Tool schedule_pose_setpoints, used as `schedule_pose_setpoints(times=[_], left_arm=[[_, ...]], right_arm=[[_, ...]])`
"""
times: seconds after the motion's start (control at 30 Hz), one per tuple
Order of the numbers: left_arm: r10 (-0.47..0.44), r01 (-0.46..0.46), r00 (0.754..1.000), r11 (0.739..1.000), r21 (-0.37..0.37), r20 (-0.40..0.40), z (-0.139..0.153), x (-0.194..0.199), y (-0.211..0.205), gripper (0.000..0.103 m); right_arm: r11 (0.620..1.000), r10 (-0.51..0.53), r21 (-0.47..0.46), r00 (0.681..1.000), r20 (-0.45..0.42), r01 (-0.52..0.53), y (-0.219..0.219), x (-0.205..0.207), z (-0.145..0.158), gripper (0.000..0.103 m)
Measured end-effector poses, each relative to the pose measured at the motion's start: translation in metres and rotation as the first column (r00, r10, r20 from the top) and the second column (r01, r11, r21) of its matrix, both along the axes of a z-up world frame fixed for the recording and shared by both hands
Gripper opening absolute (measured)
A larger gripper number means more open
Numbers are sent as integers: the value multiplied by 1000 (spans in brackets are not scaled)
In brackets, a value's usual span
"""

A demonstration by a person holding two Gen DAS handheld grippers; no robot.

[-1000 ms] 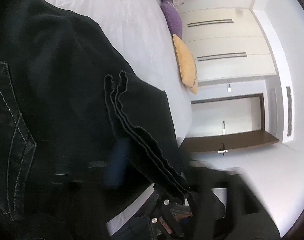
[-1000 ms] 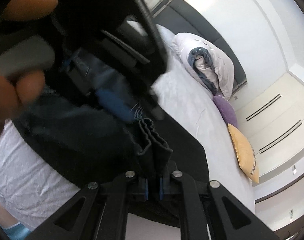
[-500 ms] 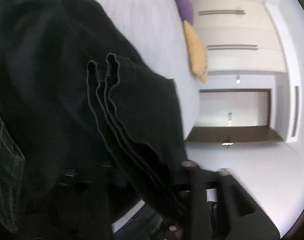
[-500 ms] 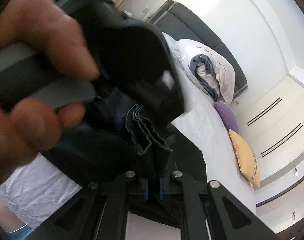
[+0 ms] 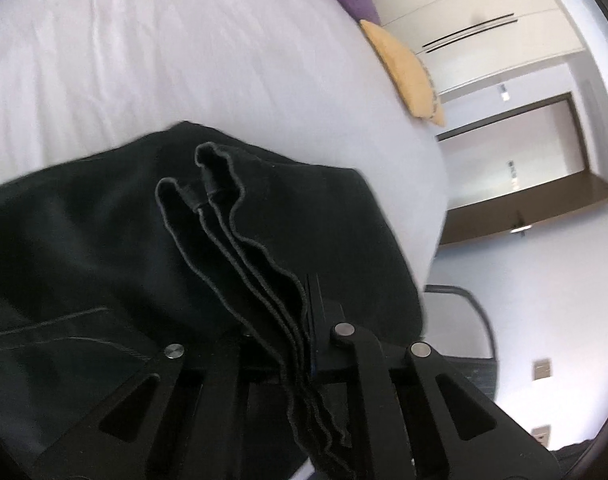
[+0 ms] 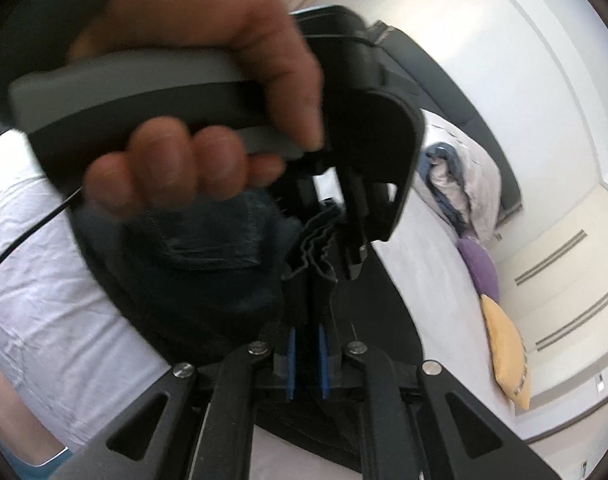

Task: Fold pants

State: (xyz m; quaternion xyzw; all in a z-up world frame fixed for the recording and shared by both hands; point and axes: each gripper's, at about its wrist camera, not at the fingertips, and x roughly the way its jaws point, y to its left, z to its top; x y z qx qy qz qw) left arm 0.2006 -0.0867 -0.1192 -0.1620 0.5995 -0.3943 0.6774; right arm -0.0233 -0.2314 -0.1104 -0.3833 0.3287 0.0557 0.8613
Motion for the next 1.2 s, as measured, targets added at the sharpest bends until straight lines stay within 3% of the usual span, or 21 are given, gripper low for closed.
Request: schedule_pose_setpoints(times=[0.2,0.47,0.7,0.87,0.9,0.97,1.07,1.1,1.13,1.2], left_arm=[[-11,10,1000,997,75,20,-12,-5,23,5],[-19,14,999,993,115,41,-23,-6,6,8],[-23,11,998,984,178,64,-6,-2,55,15],[32,-82,987,941,330,155,15,5,67,15],[53,-113,983,931,346,178,22,7,69,15],[64,-128,978,937,326,198,32,3,67,15],[41,-94,975,967,238,217,48,-10,61,15],[29,-72,975,979,193,219,52,-17,53,15],[13,-50,976,986,162,218,53,-21,46,15],[-20,-7,977,992,123,214,51,-30,26,15]], right_arm=[[999,21,29,997,-69,-19,10,-1,-15,11],[998,12,70,992,-126,-3,6,11,-20,10],[997,-4,81,985,-173,18,-5,17,-27,10],[991,-19,127,983,-180,42,-7,21,-23,10],[990,-20,134,983,-185,45,-9,22,-23,12],[977,-18,202,974,-227,65,-17,24,-17,21],[912,33,398,951,-307,97,-45,25,6,39],[861,44,491,943,-329,131,-60,22,17,43],[784,35,591,938,-345,188,-87,25,31,43],[674,-16,687,935,-354,271,-129,29,46,43]])
